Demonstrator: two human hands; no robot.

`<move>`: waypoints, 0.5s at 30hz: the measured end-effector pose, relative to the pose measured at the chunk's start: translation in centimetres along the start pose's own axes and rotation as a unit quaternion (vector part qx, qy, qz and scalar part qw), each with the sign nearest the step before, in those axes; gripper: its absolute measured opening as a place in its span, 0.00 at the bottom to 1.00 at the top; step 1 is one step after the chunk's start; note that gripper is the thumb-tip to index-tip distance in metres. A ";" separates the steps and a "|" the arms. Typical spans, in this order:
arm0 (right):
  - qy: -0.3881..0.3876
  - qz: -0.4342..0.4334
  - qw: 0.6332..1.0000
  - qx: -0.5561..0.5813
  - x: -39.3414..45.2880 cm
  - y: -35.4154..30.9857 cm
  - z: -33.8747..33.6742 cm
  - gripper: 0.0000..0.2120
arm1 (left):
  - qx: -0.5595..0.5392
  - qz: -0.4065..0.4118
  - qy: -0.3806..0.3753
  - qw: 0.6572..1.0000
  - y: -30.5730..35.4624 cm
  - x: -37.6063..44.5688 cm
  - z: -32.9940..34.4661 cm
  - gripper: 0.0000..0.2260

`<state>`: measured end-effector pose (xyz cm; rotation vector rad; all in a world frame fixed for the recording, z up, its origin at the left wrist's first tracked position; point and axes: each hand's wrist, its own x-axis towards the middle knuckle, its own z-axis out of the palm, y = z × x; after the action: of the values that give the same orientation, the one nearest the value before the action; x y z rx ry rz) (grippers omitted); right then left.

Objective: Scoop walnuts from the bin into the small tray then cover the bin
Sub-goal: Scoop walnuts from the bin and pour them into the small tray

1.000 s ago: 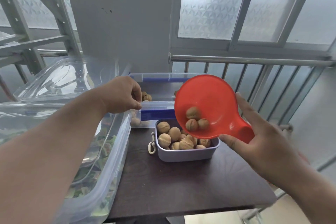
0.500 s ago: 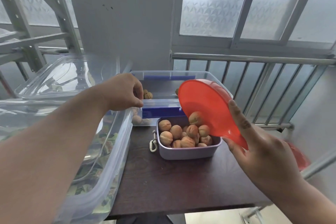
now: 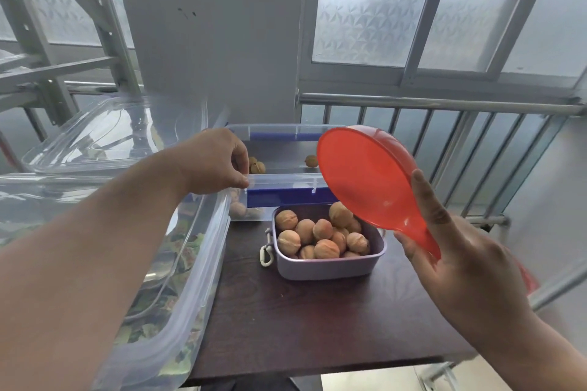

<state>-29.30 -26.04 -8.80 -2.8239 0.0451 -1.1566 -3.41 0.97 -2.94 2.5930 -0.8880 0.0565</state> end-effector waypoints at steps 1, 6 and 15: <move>-0.010 -0.003 1.000 0.001 -0.1 0.0 0.1 0.51 | 0.004 0.000 0.002 1.000 0.0 0.0 0.0 0.06; -0.045 -0.025 0.999 -0.001 -0.3 -0.2 0.3 0.52 | 0.002 -0.005 0.003 1.000 -0.1 0.0 0.0 0.06; 0.009 0.040 0.996 0.076 3.2 -0.1 -0.1 0.54 | 0.010 -0.008 0.008 1.000 0.0 0.0 0.0 0.06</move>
<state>-27.03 -26.16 -6.50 -2.6548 0.0684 -1.1180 -3.41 0.93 -2.96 2.6135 -0.8662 0.0816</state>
